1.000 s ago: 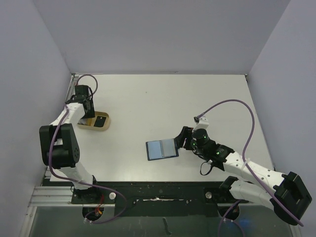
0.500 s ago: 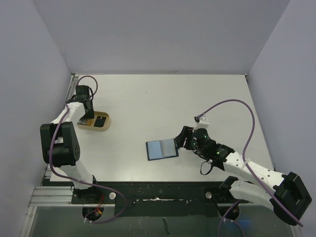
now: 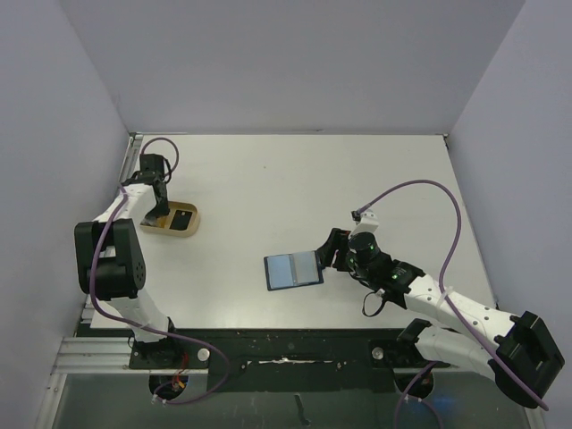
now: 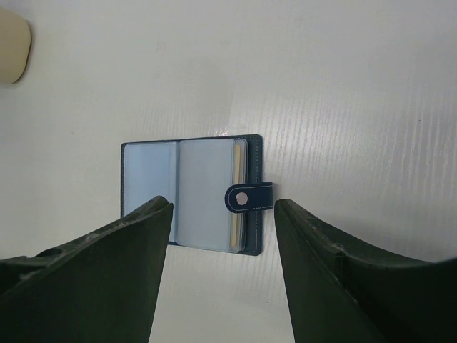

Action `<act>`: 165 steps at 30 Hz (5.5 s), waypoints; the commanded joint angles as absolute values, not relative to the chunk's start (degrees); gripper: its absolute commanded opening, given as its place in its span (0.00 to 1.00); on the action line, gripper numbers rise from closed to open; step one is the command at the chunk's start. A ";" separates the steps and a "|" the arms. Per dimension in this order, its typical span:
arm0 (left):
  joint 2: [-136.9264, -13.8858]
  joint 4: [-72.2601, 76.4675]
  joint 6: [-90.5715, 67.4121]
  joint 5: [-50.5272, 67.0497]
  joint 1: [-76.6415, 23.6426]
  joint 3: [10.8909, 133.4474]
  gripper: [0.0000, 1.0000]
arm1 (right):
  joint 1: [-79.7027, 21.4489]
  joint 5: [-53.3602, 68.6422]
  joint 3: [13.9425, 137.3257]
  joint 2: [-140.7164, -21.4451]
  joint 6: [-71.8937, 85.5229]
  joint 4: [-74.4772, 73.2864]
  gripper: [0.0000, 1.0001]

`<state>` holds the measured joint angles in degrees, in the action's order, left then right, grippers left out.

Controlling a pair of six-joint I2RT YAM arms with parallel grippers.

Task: Put the credit cards into the card holder
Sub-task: Pick up the credit card from the storage box, then insert the credit card into the card holder.

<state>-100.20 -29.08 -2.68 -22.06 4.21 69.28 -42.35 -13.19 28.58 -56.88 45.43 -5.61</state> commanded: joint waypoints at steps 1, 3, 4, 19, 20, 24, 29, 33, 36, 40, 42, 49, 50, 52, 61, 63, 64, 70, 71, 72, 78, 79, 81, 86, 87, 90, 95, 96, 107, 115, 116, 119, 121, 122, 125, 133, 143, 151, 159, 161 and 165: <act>-100.12 -29.20 -2.12 -24.27 3.72 72.29 0.30 | -41.91 -13.33 28.39 -56.45 44.65 -2.32 0.60; -100.01 -29.27 -2.03 -24.61 3.65 72.40 0.29 | -41.84 -13.36 28.39 -56.59 44.65 -2.33 0.60; -99.93 -29.27 -2.03 -24.63 3.61 72.28 0.28 | -41.84 -13.32 28.39 -56.73 44.65 -2.27 0.60; -99.47 -29.36 -1.98 -25.40 3.10 72.25 0.18 | -41.77 -13.01 28.21 -57.05 44.82 -2.01 0.60; -99.41 -29.36 -1.94 -25.49 3.08 72.25 0.18 | -41.75 -12.95 28.15 -57.04 44.82 -1.99 0.60; -99.27 -29.44 -1.98 -26.00 2.86 72.33 0.16 | -41.75 -12.87 28.04 -57.12 44.84 -1.76 0.60; -99.23 -29.71 -1.88 -26.48 2.66 72.46 0.14 | -41.77 -12.92 27.95 -57.12 44.82 -1.67 0.61; -99.05 -29.79 -1.90 -26.89 2.31 72.51 0.12 | -41.75 -12.83 27.86 -57.18 44.96 -1.62 0.61; -98.89 -29.88 -1.84 -27.15 2.12 72.64 0.11 | -41.70 -12.83 27.77 -57.09 45.07 -1.62 0.61; -98.96 -30.17 -1.81 -27.54 1.80 72.94 0.11 | -41.75 -12.73 27.69 -57.19 45.01 -1.41 0.61; -98.89 -30.23 -1.80 -27.99 1.63 72.95 0.10 | -41.76 -12.70 27.69 -57.24 45.01 -1.41 0.61; -98.44 -30.27 -1.76 -28.65 1.49 73.04 0.11 | -41.74 -12.48 27.60 -57.53 45.02 -1.41 0.61; -98.44 -30.30 -1.74 -28.65 1.49 73.04 0.10 | -41.75 -12.40 27.64 -57.53 45.00 -1.43 0.61; -98.40 -30.24 -1.67 -28.69 1.49 72.93 0.11 | -41.75 -12.35 27.68 -57.57 44.96 -1.43 0.61; -99.08 -30.23 -1.52 -28.83 1.41 72.81 0.19 | -41.66 -12.35 27.95 -57.63 44.63 -1.59 0.61; -99.32 -30.23 -1.50 -28.53 1.41 72.77 0.22 | -41.68 -12.37 27.95 -57.57 44.56 -1.61 0.61; -99.54 -30.22 -1.43 -28.36 1.41 72.77 0.24 | -41.66 -12.32 28.02 -57.50 44.56 -1.64 0.61; -100.60 -30.30 -1.25 -27.48 1.41 72.99 0.34 | -41.59 -12.38 28.21 -57.39 44.38 -1.59 0.61; -100.67 -30.19 -1.04 -27.40 1.34 73.03 0.36 | -41.57 -12.38 28.21 -57.44 44.38 -1.63 0.61; -100.86 -30.20 -0.98 -27.42 1.28 73.08 0.37 | -41.56 -12.39 28.21 -57.49 44.38 -1.59 0.61; -101.96 -29.99 -0.67 -27.32 1.25 73.21 0.40 | -41.48 -12.27 28.39 -57.68 44.21 -1.55 0.61; -102.22 -30.04 -0.57 -27.58 1.23 73.28 0.40 | -41.48 -12.22 28.39 -57.62 44.16 -1.50 0.61; -102.69 -30.13 -0.56 -28.34 1.25 73.37 0.40 | -41.40 -12.19 28.39 -57.59 44.12 -1.56 0.61; -103.03 -30.49 -0.45 -29.81 1.23 73.60 0.33 | -41.31 -12.22 28.09 -57.27 44.12 -1.50 0.61; -102.99 -30.49 -0.44 -30.16 1.16 73.63 0.31 | -41.23 -12.22 27.97 -57.22 44.17 -1.49 0.61; -102.73 -30.71 -0.30 -31.71 0.70 73.85 0.25 | -41.13 -12.22 27.80 -56.92 44.12 -1.57 0.61; -102.97 -31.15 -0.09 -33.22 -0.15 74.25 0.15 | -40.96 -12.02 27.69 -56.91 44.20 -1.49 0.61; -102.95 -31.20 -0.09 -33.36 -0.24 74.33 0.15 | -40.96 -12.03 27.62 -56.87 44.21 -1.51 0.61; -101.69 -31.20 -0.05 -34.77 -0.85 74.11 0.13 | -40.84 -11.88 27.60 -57.04 44.38 -1.49 0.61; -100.85 -32.08 -0.26 -35.30 -1.84 74.80 0.08 | -40.87 -11.69 27.51 -56.95 44.52 -1.50 0.61; -100.67 -32.08 -0.29 -35.32 -1.92 74.74 0.08 | -40.83 -11.69 27.51 -56.95 44.52 -1.50 0.61; -100.32 -32.30 -0.27 -35.60 -2.09 74.68 0.05 | -40.86 -11.55 27.60 -56.95 44.63 -1.49 0.61; -100.03 -32.42 -0.41 -35.51 -2.19 74.75 0.04 | -40.87 -11.51 27.53 -56.98 44.73 -1.58 0.61; -99.95 -32.62 -0.46 -35.45 -2.34 74.83 0.04 | -40.87 -11.44 27.51 -57.00 44.81 -1.52 0.61; -99.61 -33.65 -1.06 -34.91 -2.68 75.50 0.02 | -40.87 -11.27 27.50 -57.12 44.99 -1.54 0.61; -96.93 -37.44 -3.80 -31.28 -4.01 76.77 0.00 | -40.92 -10.72 28.91 -57.39 44.77 -3.07 0.61; -90.95 -40.93 -6.65 -30.60 -5.83 76.99 0.00 | -40.96 -12.02 30.99 -56.91 45.32 -6.29 0.61; -83.38 -39.97 -8.14 -18.02 -5.98 75.72 0.00 | -40.96 -13.33 34.01 -57.13 45.00 -9.58 0.61; -74.61 -35.07 -12.61 4.75 -5.17 69.57 0.00 | -40.96 -14.19 35.63 -58.80 43.47 -11.89 0.60; -72.61 -32.21 -15.31 12.42 -4.86 66.99 0.00 | -40.94 -14.27 35.89 -59.68 42.62 -12.22 0.60; -69.97 -26.22 -21.83 25.50 -4.83 62.31 0.00 | -40.42 -13.80 37.24 -62.79 40.52 -13.21 0.60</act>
